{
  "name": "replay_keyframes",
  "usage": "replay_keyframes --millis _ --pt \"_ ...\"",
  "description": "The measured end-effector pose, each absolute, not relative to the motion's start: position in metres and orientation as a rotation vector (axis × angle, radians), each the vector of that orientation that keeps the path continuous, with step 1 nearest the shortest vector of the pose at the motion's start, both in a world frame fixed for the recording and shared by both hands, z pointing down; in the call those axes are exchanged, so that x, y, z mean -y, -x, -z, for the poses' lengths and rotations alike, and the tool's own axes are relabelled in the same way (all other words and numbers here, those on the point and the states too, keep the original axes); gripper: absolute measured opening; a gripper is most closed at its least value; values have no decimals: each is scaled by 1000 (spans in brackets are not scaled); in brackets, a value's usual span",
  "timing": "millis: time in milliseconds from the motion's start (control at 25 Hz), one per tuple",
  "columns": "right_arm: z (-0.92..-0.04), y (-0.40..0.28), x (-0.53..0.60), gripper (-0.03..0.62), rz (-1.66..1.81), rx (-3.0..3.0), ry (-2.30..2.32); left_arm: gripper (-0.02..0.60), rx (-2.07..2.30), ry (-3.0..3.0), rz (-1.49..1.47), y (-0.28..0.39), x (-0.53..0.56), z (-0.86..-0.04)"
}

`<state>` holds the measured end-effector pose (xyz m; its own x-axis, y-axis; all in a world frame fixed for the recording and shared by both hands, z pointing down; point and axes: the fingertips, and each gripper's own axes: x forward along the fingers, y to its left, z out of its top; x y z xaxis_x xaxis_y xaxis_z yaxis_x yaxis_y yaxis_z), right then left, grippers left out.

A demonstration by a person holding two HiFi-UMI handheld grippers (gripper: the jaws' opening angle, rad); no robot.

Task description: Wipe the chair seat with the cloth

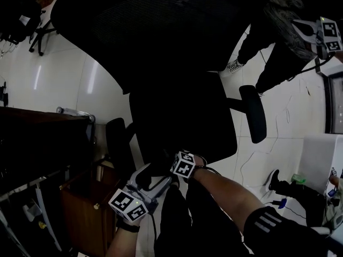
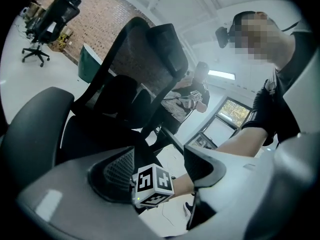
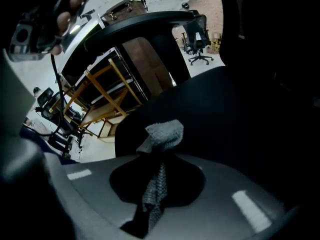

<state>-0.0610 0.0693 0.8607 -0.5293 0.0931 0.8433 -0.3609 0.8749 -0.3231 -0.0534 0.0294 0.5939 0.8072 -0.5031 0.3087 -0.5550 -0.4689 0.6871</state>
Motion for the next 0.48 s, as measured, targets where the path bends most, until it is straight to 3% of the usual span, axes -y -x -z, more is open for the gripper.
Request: replay_keyframes --millis 480 --pt "-861 -198 -46 29 -660 1784 -535 334 623 -2206 -80 -16 -29 -578"
